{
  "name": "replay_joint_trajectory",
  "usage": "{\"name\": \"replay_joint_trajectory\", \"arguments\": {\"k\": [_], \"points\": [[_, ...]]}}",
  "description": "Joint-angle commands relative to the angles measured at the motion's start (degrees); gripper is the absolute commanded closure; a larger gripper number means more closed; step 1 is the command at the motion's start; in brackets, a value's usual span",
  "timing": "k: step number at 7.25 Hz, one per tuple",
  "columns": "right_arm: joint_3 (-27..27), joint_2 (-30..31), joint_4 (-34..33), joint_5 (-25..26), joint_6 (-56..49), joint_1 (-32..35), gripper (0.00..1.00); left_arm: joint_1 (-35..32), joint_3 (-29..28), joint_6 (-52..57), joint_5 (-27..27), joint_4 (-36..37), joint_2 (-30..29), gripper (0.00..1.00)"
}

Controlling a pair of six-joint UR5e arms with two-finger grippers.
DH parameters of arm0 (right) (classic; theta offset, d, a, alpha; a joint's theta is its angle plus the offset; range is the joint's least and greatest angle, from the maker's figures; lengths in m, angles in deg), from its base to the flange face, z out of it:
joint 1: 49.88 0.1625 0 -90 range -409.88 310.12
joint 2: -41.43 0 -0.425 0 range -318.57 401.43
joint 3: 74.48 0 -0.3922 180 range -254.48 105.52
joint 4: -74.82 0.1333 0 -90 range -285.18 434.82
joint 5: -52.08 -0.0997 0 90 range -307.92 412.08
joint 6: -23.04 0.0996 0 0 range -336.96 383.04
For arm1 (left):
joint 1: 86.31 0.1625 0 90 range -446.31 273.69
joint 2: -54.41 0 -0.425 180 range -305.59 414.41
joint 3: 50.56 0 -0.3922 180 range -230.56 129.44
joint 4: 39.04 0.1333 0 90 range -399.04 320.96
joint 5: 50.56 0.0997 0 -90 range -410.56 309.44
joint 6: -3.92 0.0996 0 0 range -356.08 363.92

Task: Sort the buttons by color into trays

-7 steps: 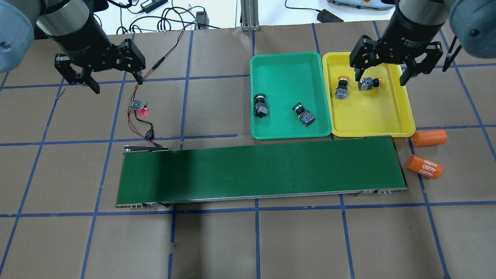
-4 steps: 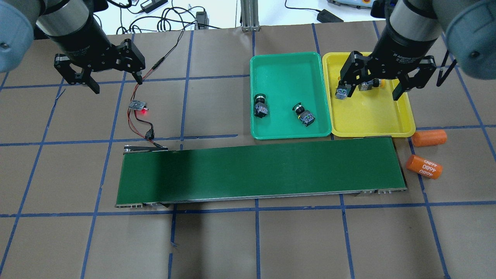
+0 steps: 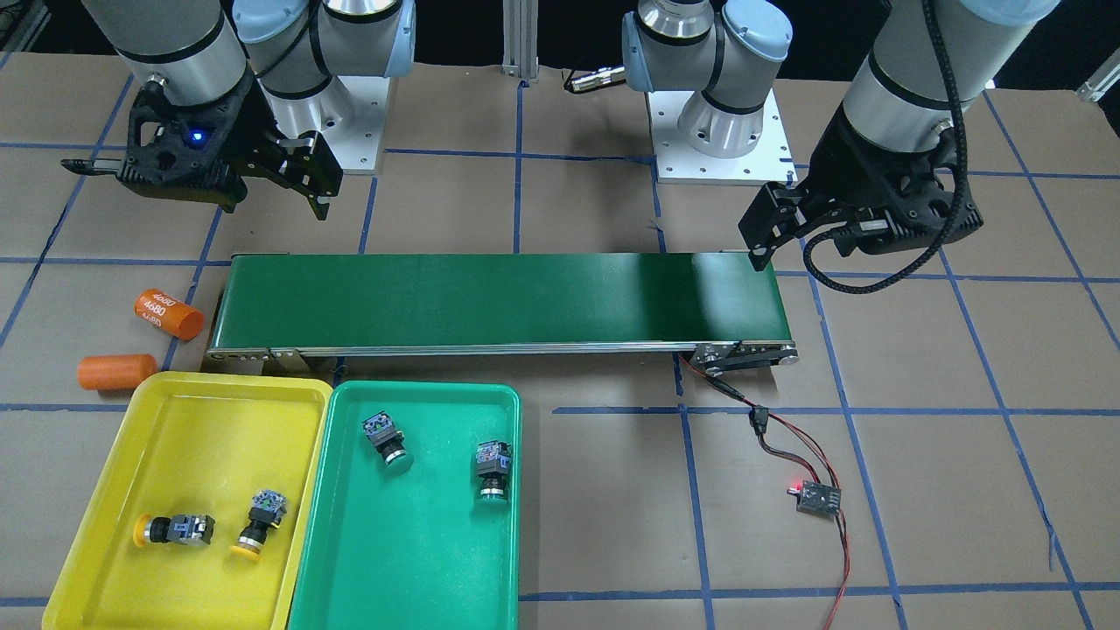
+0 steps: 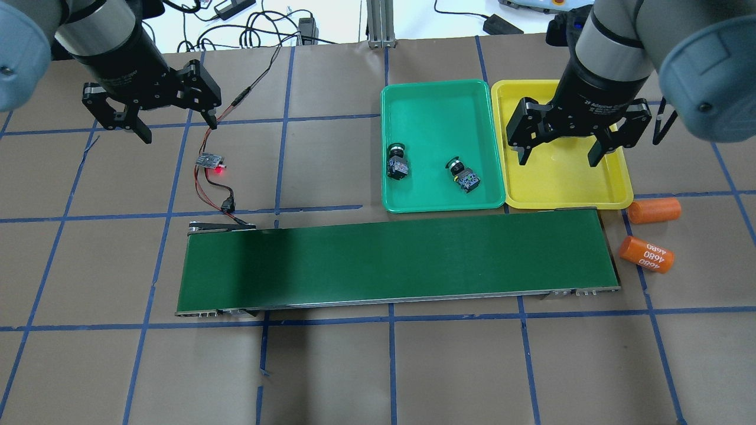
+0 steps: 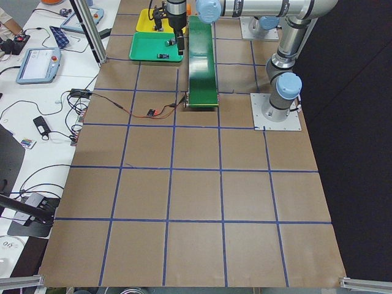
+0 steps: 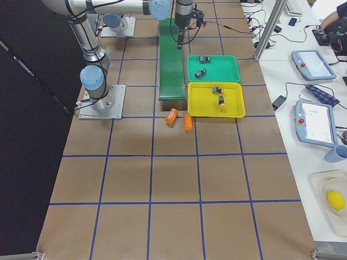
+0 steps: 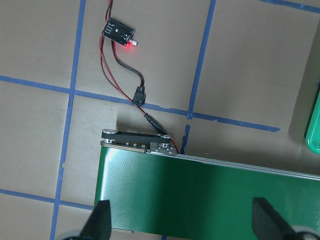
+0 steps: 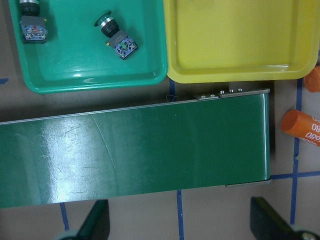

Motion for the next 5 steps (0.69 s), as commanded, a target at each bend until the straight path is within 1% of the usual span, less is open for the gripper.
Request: {"name": "replay_joint_trajectory", "arguments": {"k": [1,2,5], "points": [[0.0,0.7,0.3,0.0,-0.5,-2.1,0.00,0.0,0.0,0.0,0.1,0.0,0.0,0.00],[-0.3,1.4,0.7,-0.2,-0.5,-3.1,0.00,0.0,-0.1,-0.1,0.0,0.0,0.0,0.00],[-0.4,2.0,0.7,-0.6,-0.4,-2.7,0.00,0.0,0.0,0.0,0.0,0.0,0.0,0.00]]}}
